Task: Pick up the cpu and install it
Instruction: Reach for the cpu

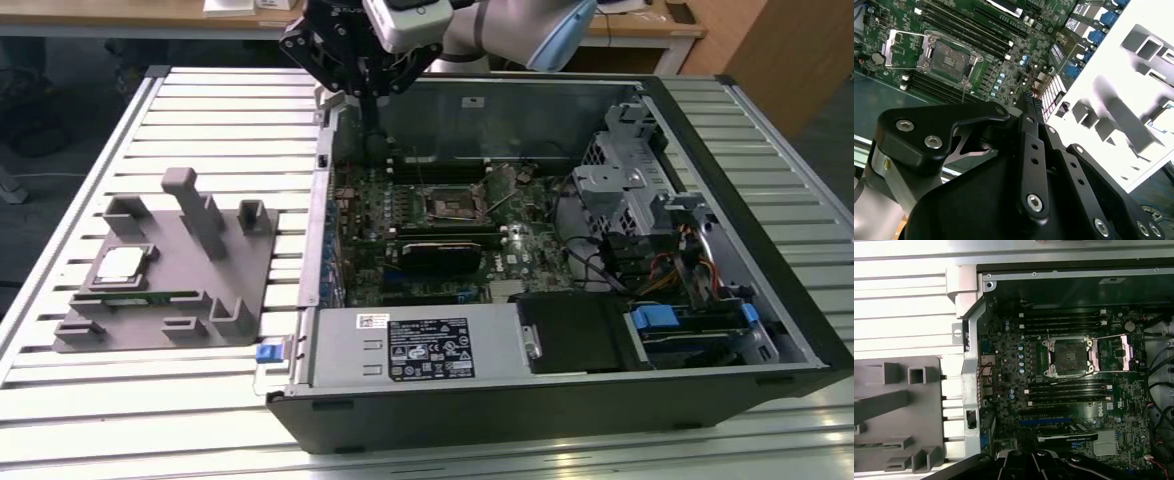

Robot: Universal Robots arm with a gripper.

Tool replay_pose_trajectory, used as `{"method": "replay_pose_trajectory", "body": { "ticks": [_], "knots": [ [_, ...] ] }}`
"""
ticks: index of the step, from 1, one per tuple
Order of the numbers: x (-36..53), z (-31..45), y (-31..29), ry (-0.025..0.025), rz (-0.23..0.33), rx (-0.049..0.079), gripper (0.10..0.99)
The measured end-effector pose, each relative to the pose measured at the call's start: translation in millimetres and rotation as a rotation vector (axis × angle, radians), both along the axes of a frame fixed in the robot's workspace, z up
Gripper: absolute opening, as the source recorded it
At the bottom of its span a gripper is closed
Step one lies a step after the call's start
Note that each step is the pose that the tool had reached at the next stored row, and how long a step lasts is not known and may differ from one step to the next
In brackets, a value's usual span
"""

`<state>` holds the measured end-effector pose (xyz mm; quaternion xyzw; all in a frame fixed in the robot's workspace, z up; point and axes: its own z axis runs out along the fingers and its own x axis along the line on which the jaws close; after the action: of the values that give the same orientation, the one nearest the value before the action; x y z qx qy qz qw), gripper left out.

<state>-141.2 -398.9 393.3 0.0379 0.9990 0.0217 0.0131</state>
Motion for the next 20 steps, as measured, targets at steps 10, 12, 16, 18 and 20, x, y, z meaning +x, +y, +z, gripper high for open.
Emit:
{"method": "replay_pose_trajectory", "body": {
  "ticks": [10, 12, 16, 18, 20],
  "knots": [
    [-4.3, 0.0, 0.0, 0.0001, 0.000, 0.000, 0.106],
    [-5.3, 0.0, 0.0, 0.0000, 0.000, 0.000, 0.106],
    [-7.3, 0.0, 0.0, 0.0000, 0.000, 0.000, 0.106],
    [-8.4, 0.0, 0.0, 0.0000, 0.000, 0.000, 0.106],
    [-9.5, 0.0, 0.0, 0.0001, 0.000, 0.000, 0.106]
  ]
}}
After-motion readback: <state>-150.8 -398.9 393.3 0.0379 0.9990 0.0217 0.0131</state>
